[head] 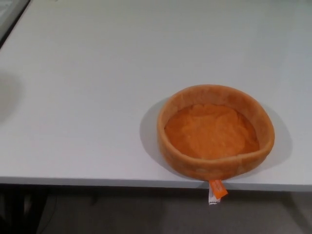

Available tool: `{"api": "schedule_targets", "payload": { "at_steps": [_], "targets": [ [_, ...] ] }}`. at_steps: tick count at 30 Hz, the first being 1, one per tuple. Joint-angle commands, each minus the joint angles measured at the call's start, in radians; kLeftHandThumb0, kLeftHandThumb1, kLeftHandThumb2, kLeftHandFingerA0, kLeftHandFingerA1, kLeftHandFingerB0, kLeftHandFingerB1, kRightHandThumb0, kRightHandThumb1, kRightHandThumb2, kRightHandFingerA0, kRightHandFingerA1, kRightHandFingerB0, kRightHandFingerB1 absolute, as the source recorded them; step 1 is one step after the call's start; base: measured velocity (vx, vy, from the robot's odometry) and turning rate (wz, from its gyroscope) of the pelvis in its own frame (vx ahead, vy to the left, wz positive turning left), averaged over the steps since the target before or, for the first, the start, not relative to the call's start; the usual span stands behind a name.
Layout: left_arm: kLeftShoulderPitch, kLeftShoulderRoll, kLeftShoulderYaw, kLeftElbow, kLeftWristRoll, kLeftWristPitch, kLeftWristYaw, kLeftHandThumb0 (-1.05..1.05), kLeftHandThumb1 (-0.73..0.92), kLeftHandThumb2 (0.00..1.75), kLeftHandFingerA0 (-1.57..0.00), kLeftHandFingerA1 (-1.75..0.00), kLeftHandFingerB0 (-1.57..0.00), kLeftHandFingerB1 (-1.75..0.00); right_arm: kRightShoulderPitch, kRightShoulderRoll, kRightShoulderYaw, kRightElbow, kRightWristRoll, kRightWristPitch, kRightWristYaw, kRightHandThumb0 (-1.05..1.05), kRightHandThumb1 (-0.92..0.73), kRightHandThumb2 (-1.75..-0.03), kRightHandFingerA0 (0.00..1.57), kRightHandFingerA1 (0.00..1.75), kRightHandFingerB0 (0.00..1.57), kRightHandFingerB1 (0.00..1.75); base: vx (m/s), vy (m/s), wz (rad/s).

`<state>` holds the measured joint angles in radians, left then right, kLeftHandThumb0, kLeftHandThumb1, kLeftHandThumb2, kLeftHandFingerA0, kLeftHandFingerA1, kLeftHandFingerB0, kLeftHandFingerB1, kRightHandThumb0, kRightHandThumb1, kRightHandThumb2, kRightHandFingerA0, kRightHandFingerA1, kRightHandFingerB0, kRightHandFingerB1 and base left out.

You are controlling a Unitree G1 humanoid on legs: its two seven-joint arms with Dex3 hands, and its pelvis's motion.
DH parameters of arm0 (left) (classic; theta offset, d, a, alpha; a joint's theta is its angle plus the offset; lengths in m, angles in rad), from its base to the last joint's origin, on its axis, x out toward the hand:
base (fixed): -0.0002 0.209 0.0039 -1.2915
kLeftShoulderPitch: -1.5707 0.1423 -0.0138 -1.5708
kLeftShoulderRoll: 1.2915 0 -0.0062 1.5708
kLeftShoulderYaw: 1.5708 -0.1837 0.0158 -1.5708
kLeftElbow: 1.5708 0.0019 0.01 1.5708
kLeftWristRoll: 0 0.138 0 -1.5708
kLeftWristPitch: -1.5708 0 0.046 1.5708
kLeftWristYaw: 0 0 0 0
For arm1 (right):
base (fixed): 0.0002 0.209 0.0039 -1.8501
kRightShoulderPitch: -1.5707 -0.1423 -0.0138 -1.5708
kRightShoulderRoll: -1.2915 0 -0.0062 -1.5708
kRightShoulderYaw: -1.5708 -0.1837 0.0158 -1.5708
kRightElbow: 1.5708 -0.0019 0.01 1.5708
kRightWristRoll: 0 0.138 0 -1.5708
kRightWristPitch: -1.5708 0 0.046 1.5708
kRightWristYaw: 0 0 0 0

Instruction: A soft plate is kept in the center of the table close to the robot and the robot uses its left hand to pick up the plate, turns it upside down and places it back on the table

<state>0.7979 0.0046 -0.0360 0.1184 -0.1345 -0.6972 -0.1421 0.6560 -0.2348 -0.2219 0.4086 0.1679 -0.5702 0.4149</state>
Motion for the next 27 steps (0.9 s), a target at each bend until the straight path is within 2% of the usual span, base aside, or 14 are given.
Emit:
{"api": "schedule_targets", "payload": {
  "at_steps": [1,2,3,6,7,8,9,10,13,16,17,21,22,27],
  "targets": [
    [0.037,0.019,0.091,-0.257,-0.047,-0.252,0.000,-0.71,0.72,0.62,-0.63,-0.82,-0.62,-0.51,0.008,-0.022,-0.030,-0.004,0.084,-0.137,0.094,-0.69,-0.79,-0.65,0.61,0.41,0.32,0.31,0.00,0.000,0.00],
    [0.033,0.016,0.115,-0.277,-0.010,-0.255,0.012,-0.71,0.72,0.62,-0.63,-0.82,-0.62,-0.51,0.000,-0.023,-0.031,0.015,0.080,-0.161,0.096,-0.69,-0.79,-0.65,0.61,0.41,0.32,0.31,0.00,0.000,0.00],
    [0.033,0.014,0.125,-0.300,-0.002,-0.246,0.016,-0.73,0.72,0.61,-0.63,-0.76,-0.60,-0.48,-0.002,-0.022,-0.032,0.019,0.087,-0.155,0.104,-0.76,-0.67,-0.99,0.52,0.54,0.25,0.45,0.00,0.000,0.00],
    [0.025,0.031,0.157,-0.404,0.015,-0.203,0.009,-0.79,0.75,0.62,-0.55,-0.59,-0.45,-0.39,-0.007,-0.019,-0.036,0.030,0.093,-0.140,0.109,-0.77,-0.68,-0.97,0.51,0.52,0.25,0.44,0.00,0.000,0.00],
    [0.024,0.037,0.169,-0.447,0.024,-0.184,0.005,-0.82,0.75,0.63,-0.50,-0.55,-0.39,-0.37,-0.007,-0.018,-0.037,0.032,0.094,-0.141,0.111,-0.69,-0.77,-0.64,0.61,0.41,0.34,0.33,0.00,0.000,0.00],
    [0.025,0.037,0.174,-0.464,0.030,-0.175,0.003,-0.82,0.75,0.63,-0.50,-0.55,-0.39,-0.37,-0.008,-0.016,-0.039,0.032,0.097,-0.142,0.115,-0.69,-0.77,-0.64,0.61,0.41,0.34,0.33,0.00,0.000,0.00],
    [0.016,0.050,0.178,-0.536,0.031,-0.136,-0.001,-0.87,0.73,0.63,-0.42,-0.49,-0.34,-0.35,-0.003,-0.015,-0.035,0.008,0.110,-0.137,0.128,-0.73,-0.64,-0.99,0.51,0.55,0.27,0.48,0.00,0.000,0.00],
    [0.009,0.063,0.181,-0.569,0.028,-0.113,-0.006,-0.88,0.57,0.97,-0.33,-0.56,-0.27,-0.46,-0.006,-0.015,-0.036,0.013,0.109,-0.139,0.130,-0.70,-0.78,-0.64,0.59,0.41,0.34,0.33,0.00,0.000,0.00],
    [-0.014,0.093,0.197,-0.648,0.039,-0.052,-0.013,-0.91,0.58,0.98,-0.30,-0.53,-0.23,-0.44,-0.007,-0.018,-0.038,0.016,0.095,-0.161,0.126,-0.69,-0.79,-0.65,0.60,0.42,0.33,0.32,0.00,0.000,0.00],
    [-0.096,0.156,0.202,-0.702,0.035,0.020,-0.033,-0.90,0.55,0.96,-0.28,-0.52,-0.23,-0.43,-0.018,-0.019,-0.040,0.033,0.094,-0.156,0.126,-0.71,-0.78,-0.65,0.61,0.41,0.34,0.33,0.00,0.000,0.00],
    [-0.119,0.165,0.202,-0.701,0.040,0.025,-0.034,-0.91,0.71,0.63,-0.33,-0.44,-0.28,-0.30,-0.022,-0.018,-0.040,0.041,0.096,-0.160,0.130,-0.71,-0.78,-0.64,0.60,0.40,0.33,0.32,0.00,0.000,0.00],
    [-0.254,0.187,0.170,-0.697,0.079,0.083,-0.035,-0.93,0.54,0.96,-0.30,-0.50,-0.26,-0.41,-0.021,-0.011,-0.040,0.044,0.115,-0.171,0.149,-0.69,-0.78,-0.64,0.61,0.41,0.33,0.32,0.00,0.000,0.00],
    [-0.300,0.188,0.159,-0.686,0.099,0.086,-0.036,-0.92,0.69,0.62,-0.36,-0.40,-0.34,-0.31,-0.021,-0.013,-0.041,0.045,0.100,-0.171,0.136,-0.71,-0.78,-0.65,0.61,0.41,0.33,0.32,0.00,0.000,0.00],
    [-0.454,0.182,0.098,-0.696,0.174,0.165,-0.037,-0.93,0.69,0.62,-0.35,-0.43,-0.36,-0.32,-0.025,-0.013,-0.042,0.043,0.105,-0.167,0.140,-0.71,-0.78,-0.65,0.61,0.42,0.33,0.32,0.00,0.000,0.00]
  ]
}}
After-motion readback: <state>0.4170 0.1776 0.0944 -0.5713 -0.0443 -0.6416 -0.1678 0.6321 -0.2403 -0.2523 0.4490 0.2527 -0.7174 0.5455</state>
